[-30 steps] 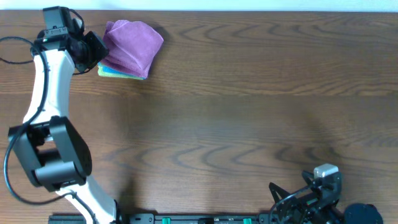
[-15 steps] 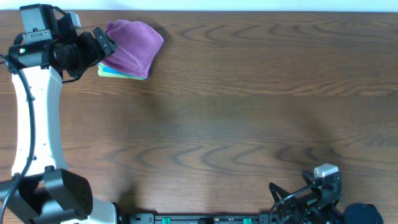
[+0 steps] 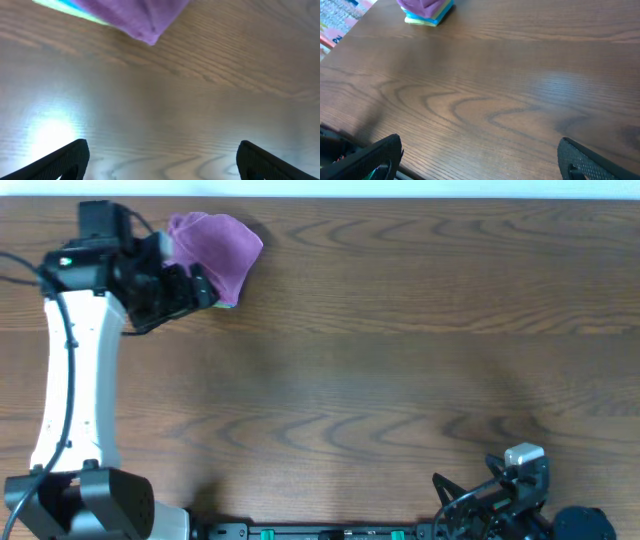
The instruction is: Fold the cloth
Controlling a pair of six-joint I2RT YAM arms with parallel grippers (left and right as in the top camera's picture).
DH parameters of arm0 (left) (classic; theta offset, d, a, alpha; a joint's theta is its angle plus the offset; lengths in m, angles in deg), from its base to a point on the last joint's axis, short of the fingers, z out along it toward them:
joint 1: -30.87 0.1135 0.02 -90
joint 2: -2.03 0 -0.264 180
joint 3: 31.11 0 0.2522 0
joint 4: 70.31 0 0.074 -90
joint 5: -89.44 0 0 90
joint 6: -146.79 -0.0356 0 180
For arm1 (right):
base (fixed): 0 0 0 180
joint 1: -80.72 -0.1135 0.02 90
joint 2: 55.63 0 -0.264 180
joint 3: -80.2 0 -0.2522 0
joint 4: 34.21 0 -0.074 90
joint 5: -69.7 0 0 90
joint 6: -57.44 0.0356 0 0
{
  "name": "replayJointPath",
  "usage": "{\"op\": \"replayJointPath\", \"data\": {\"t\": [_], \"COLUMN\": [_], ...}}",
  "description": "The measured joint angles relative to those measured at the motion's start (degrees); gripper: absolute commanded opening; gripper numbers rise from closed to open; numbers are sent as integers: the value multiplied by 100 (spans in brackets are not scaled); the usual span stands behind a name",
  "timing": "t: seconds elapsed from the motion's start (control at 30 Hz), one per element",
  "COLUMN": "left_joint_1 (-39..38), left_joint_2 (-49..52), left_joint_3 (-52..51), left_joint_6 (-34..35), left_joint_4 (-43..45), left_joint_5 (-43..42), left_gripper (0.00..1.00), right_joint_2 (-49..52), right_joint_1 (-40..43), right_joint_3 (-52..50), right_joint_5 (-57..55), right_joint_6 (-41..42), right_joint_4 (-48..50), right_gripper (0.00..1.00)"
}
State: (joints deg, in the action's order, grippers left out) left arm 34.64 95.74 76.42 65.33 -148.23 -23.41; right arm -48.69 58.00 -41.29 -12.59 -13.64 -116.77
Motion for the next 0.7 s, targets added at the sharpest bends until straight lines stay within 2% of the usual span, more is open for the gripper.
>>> {"op": "replayJointPath", "data": {"t": [0.13,0.2,0.37,0.5,0.7], "left_joint_1": [-417,-592,-649,-647,-647], "left_joint_2": [-721,-1357,-2940,-4242,-6391], "left_joint_3": [-1147,-1956,-3742,-5001,-6513], "left_joint_6": [-17,26,50,55,20], "left_joint_4": [1318,2074,3324,3829,3864], "left_joint_5": [227,323,516,804,1552], "left_gripper": [95,95,95,95,95], "right_joint_2": [0,0,0,0,2], "right_joint_1": [0,0,0,0,0], "right_joint_3": [-2,-9,-26,-26,-26], "right_joint_5": [2,4,4,4,4], "right_joint_6": [0,0,2,2,4], "right_joint_4": [2,2,2,7,2], "right_gripper": [99,99,99,99,99]}}
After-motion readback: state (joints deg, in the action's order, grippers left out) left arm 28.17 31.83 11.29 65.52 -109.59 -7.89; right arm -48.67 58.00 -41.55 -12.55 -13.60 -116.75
